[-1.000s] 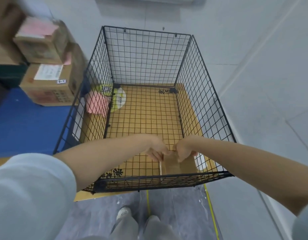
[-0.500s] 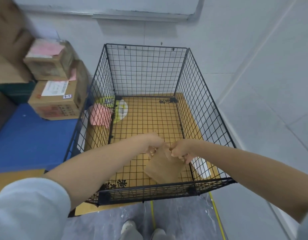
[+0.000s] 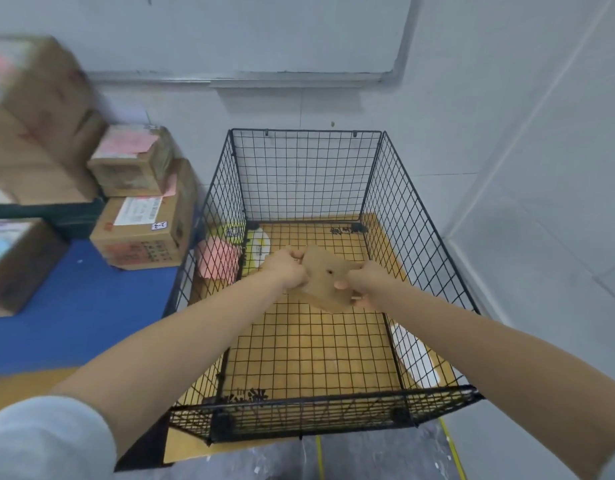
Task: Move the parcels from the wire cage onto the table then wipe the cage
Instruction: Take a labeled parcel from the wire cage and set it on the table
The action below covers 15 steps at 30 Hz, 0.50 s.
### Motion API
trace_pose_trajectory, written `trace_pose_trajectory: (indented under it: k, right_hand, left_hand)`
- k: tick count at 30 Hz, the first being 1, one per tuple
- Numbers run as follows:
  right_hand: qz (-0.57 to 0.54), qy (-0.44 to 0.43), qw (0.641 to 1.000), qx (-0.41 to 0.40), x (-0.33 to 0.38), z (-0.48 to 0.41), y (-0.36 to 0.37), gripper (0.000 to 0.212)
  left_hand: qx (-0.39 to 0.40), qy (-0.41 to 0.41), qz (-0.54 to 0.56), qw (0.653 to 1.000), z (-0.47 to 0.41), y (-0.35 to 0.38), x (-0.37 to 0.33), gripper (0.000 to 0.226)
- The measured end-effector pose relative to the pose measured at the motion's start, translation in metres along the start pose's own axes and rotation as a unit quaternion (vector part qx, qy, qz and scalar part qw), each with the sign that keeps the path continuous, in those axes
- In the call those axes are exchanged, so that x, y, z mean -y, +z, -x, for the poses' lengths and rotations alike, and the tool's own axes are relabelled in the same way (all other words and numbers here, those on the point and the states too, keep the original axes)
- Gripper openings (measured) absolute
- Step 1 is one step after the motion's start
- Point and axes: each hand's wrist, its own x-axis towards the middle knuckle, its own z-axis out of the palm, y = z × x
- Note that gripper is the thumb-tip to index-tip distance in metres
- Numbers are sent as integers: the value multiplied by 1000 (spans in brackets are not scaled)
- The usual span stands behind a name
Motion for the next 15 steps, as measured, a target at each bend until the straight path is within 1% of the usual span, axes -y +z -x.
trace_pose_trajectory:
  k: [2,3,4,6,8,9,10,12,13,15]
  right_hand:
    - [12,-42,999,3,0,-1,3,64]
    - [31,-65,997,-1,0,1,4,62]
    - [51,-89,995,-10,1,2,6,57]
    - [83,-141,986,-43,2,3,7,46]
    - [108,-194,972,-83,4,0,3,38]
    - [102,-207,968,-96,4,-2,1,38]
    - [85,-212,969,-96,5,-4,-2,44]
    - [63,-204,974,-77,3,-8,-5,69]
    - [67,-194,976,-67,3,-9,-4,79]
    - [87,-183,978,-57,1,-12,0,92]
  left_hand:
    - [8,16,15,1000,0,-8,4,35]
    - [14,15,30,999,1,-10,7,34]
    - [17,8,46,999,2,-11,8,38]
    - [6,-9,72,997,0,-14,10,54]
    - [-26,9,76,997,-2,-17,8,55]
    - [-38,23,70,997,-4,-19,7,53]
    - [-38,33,66,997,-5,-19,5,50]
    - [-17,39,60,997,-6,-18,4,46]
    - [-7,39,64,997,-6,-17,3,46]
    - [4,42,73,996,-6,-16,2,45]
